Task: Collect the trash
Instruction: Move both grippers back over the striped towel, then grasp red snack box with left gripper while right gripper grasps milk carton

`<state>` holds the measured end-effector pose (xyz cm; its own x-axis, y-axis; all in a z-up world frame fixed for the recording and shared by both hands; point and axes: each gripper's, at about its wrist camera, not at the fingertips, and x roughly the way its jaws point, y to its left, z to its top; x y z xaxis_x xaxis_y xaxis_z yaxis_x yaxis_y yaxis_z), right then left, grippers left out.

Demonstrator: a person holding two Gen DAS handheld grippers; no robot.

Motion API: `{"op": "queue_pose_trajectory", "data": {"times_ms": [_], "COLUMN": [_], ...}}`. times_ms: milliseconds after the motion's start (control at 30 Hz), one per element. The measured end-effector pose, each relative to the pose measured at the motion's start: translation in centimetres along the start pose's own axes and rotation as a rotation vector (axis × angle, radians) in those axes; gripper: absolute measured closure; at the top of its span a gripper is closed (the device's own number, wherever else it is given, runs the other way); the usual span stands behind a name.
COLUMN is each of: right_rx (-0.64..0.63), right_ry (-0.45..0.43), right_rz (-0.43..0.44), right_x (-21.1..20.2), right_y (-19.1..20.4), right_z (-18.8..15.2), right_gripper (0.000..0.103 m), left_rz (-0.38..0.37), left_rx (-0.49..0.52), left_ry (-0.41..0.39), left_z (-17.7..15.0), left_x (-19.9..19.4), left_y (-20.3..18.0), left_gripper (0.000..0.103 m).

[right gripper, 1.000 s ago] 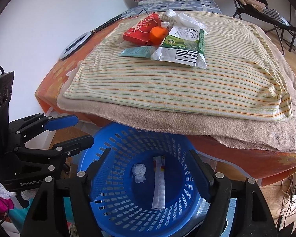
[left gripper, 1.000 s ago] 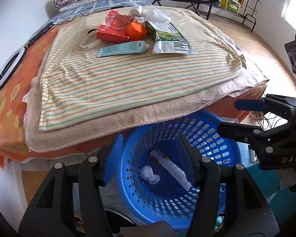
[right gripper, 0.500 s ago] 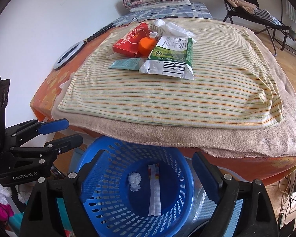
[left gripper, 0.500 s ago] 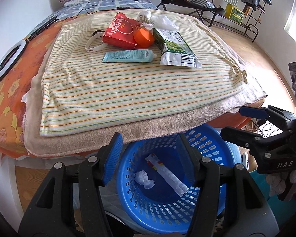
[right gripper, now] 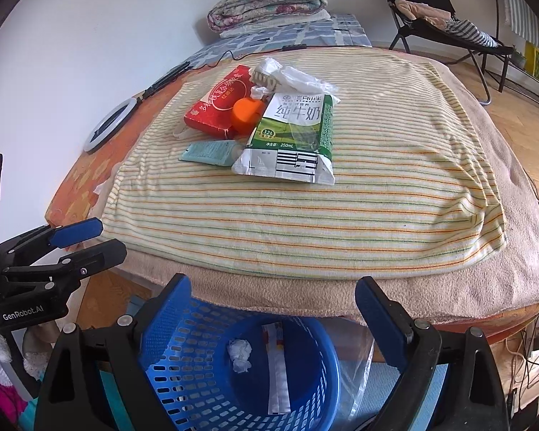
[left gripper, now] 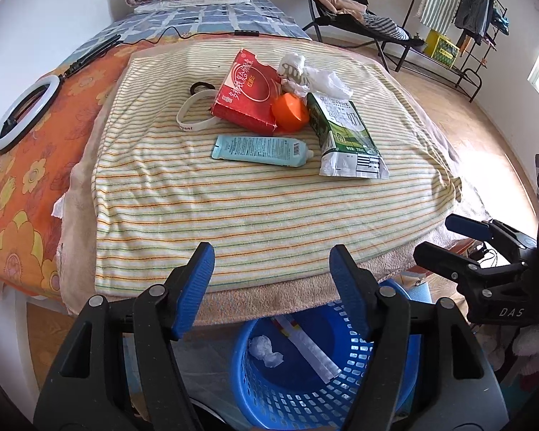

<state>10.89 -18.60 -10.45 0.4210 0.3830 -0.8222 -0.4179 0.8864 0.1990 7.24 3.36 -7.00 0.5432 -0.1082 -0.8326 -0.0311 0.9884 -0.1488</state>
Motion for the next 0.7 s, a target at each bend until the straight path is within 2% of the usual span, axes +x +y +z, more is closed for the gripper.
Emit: {"op": "queue_pose_trajectory", "data": {"times_ms": [400,700], "right_rx": [-0.009,-0.057], "right_ry": [-0.037,-0.044], "right_rz": [-0.073,-0.1], "right_x": [-0.2,1.0], "right_y": [-0.6,-0.3], "right_z": [3.9,7.0], "right_gripper": [0.008,0.008], "left_rz": [-0.009,-0.039], "left_rx": [-0.095,-0.139], "left_ry": [-0.024,-0.027], "left_z": [5.5,9.2], "left_x": [1.5,3.3], "left_y": [3.0,3.7], "left_gripper": [0.035,0.035]}}
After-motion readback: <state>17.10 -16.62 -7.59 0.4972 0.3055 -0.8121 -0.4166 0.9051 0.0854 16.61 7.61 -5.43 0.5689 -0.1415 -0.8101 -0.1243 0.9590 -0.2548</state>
